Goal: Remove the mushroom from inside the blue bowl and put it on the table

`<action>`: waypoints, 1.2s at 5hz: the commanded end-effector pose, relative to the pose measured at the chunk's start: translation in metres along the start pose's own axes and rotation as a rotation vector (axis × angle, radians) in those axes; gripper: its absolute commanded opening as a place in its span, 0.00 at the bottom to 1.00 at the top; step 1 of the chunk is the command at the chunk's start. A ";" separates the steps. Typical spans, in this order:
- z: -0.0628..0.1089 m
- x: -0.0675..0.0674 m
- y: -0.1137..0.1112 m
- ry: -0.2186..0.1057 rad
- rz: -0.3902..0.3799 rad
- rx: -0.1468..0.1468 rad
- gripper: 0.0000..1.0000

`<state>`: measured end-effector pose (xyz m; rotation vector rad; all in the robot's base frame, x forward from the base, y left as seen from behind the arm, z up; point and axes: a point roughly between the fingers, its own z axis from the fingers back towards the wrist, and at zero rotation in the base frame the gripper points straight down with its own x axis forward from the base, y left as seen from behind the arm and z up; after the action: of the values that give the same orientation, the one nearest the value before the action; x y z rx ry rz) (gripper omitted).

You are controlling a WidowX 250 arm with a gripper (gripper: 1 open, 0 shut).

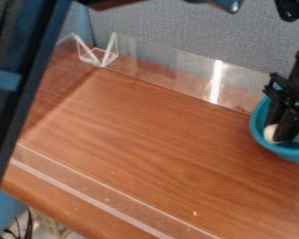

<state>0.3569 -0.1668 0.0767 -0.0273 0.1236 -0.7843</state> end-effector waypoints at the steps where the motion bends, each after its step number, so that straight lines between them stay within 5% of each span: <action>1: 0.044 -0.007 0.003 -0.106 0.009 0.040 0.00; 6: 0.065 -0.021 0.001 -0.137 0.007 0.078 0.00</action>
<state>0.3500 -0.1539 0.1034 -0.0060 0.0788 -0.7759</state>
